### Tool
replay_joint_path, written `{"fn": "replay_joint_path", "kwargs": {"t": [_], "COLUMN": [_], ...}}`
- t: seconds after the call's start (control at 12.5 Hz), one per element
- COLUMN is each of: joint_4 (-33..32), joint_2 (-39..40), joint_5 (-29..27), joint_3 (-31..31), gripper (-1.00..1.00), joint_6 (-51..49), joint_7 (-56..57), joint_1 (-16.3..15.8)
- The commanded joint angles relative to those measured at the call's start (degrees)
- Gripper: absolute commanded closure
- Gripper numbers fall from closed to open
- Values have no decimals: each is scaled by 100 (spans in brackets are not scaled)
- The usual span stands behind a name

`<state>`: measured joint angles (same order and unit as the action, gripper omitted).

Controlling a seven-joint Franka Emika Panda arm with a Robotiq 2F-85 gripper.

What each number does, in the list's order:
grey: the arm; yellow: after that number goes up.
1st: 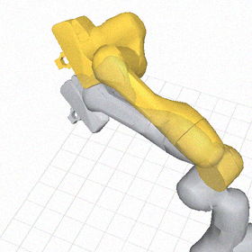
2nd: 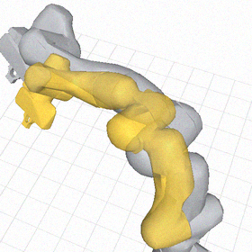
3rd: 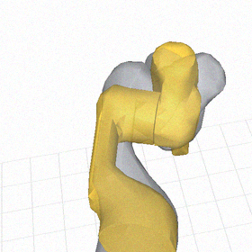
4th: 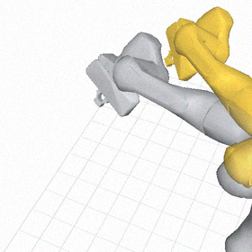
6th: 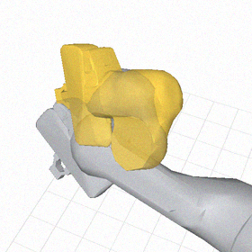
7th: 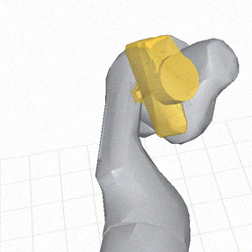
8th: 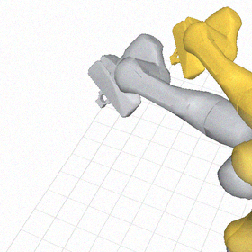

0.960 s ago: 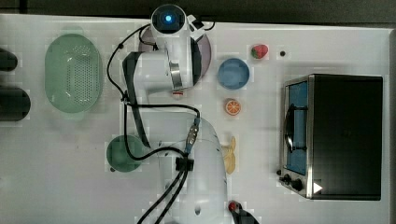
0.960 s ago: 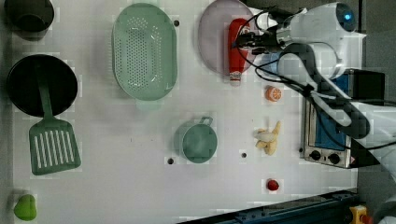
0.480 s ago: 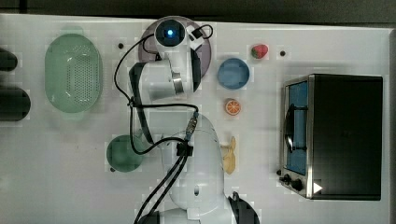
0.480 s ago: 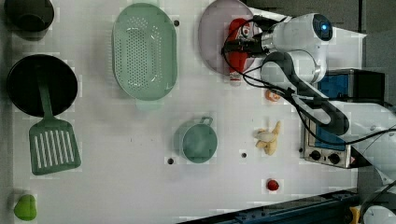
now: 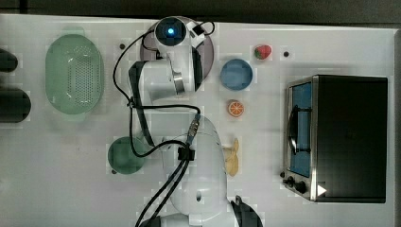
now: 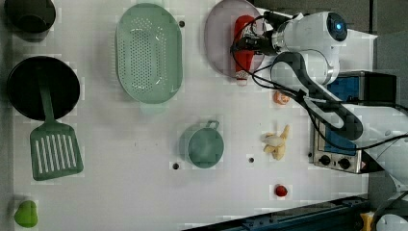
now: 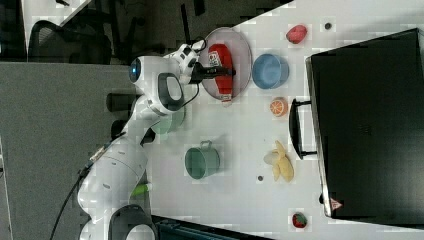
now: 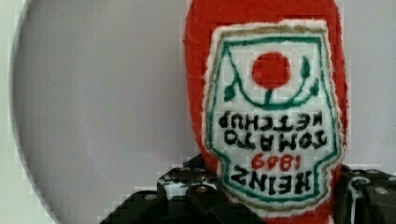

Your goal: Pick ketchup from plate and place it on table.

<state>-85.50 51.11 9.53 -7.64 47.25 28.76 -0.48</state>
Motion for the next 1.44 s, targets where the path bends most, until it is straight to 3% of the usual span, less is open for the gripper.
{"fn": "replay_joint_path", "kwargs": {"t": [0.08, 0.4, 0.72, 1.04, 1.44], "joint_4": [133, 426, 250, -750, -2559], "joint_2": [-512, -1094, -1910, -2905, -4194], "joint_5": [-21, -39, -110, -888, -890], "joint_3": [1, -2, -1, 4, 103], "gripper": [-19, -19, -19, -19, -19], "joint_6": [-46, -1033, -1643, -1682, -1517], "joint_7": [118, 85, 84, 86, 84], "joint_1": [67, 132, 300, 696, 963]}}
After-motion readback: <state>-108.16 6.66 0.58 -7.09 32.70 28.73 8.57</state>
